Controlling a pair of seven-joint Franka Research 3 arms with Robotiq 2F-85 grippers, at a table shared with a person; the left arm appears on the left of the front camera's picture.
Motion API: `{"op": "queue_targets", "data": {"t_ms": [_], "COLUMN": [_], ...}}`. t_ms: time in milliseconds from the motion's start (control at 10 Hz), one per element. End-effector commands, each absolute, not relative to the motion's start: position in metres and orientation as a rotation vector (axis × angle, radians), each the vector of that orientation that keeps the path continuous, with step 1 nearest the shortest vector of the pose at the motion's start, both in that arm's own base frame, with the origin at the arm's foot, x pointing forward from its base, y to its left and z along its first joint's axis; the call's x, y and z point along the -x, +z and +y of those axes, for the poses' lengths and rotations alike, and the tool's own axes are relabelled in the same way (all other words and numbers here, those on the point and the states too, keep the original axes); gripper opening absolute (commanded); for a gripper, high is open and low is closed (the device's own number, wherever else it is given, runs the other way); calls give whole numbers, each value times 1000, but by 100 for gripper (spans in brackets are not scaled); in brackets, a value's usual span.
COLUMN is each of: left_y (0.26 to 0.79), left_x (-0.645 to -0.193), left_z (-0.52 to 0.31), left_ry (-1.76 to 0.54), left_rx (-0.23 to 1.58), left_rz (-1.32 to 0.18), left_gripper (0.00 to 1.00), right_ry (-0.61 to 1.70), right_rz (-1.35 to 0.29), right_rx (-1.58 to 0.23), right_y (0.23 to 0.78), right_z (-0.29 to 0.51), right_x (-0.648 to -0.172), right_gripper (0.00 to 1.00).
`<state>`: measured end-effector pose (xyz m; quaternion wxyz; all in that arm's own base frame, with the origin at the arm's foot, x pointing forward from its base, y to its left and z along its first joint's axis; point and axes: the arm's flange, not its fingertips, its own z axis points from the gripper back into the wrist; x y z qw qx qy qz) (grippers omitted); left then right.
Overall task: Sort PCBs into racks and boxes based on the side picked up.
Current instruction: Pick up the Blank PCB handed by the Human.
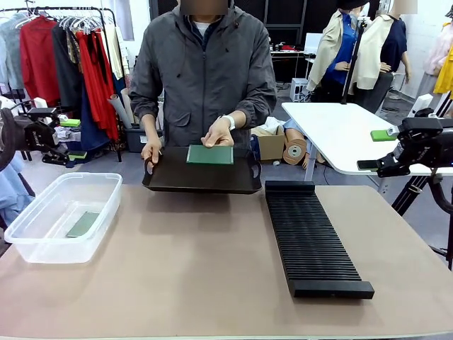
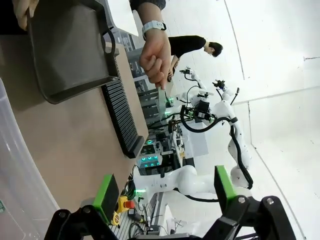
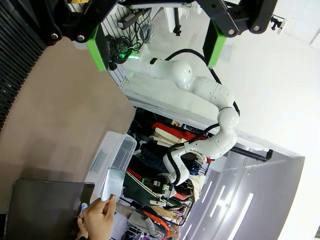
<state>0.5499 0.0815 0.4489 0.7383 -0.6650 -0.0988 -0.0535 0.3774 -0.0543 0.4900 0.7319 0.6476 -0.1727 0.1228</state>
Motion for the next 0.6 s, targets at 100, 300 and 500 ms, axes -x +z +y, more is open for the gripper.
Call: {"op": "queue_targets", "data": {"t_ms": [100, 300, 500], "left_y": [449, 449, 449], "left_x": [-547, -547, -547], "left_z": [82, 82, 82], "left_ry": [-116, -116, -116], "left_rx": [1468, 1468, 1468], "left_rz": [-206, -206, -206], "left_gripper": [100, 100, 100], "right_ry": [275, 275, 275], "right_rz": [-391, -391, -391], "right_rx": [-1429, -1429, -1429], "right_y": [492, 492, 492], "right_z": [-54, -54, -54], "right_x": [-378, -378, -378], "right_gripper": [100, 100, 100]}}
